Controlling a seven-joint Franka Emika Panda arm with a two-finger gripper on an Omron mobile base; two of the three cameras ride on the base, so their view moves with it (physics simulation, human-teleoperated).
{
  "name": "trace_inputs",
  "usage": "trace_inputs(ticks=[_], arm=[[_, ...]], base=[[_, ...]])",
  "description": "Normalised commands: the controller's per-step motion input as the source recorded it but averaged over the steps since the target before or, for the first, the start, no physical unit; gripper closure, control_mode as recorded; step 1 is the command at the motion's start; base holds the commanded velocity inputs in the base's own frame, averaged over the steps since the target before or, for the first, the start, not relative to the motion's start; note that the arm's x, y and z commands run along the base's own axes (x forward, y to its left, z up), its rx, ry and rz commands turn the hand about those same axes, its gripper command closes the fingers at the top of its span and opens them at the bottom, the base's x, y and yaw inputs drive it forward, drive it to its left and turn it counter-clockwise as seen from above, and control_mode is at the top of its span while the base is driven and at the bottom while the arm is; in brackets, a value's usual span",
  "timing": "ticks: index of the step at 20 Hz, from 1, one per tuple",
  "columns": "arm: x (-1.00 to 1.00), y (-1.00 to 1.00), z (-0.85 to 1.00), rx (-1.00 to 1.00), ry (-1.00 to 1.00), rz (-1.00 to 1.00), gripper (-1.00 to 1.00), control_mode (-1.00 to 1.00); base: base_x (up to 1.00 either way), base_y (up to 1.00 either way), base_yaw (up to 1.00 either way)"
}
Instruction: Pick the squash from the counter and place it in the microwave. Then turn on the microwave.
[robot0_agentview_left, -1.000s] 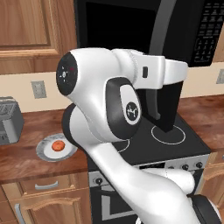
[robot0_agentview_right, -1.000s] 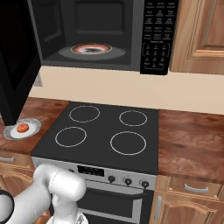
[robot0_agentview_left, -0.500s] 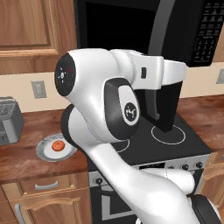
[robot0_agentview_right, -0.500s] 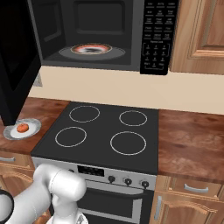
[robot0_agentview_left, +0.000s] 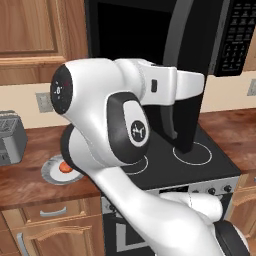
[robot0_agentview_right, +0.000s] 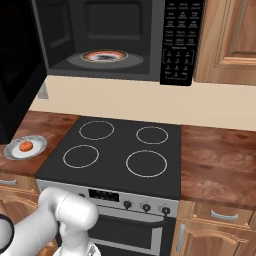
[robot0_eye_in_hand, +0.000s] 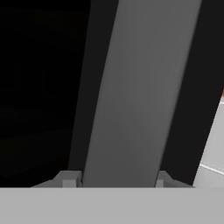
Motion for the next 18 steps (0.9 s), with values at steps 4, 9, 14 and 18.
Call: trace_inputs(ticks=[4,9,14,18], arm=[[0.00,0.18,-0.10,0.00,0.00,0.00,1.00,-1.00],[0.00,0.20,-0.12,0.01,0.00,0.00,1.00,-1.00],[0.00,0.02,-0.10,0.00,0.00,0.00,1.00,-1.00],[0.00,0.00,-0.09,0.00,0.00,0.00,1.00,-1.00]], base=[[0.00,0.00,0.00],[0.00,0.00,0.00],[0.00,0.00,0.00],[0.00,0.00,0.00]])
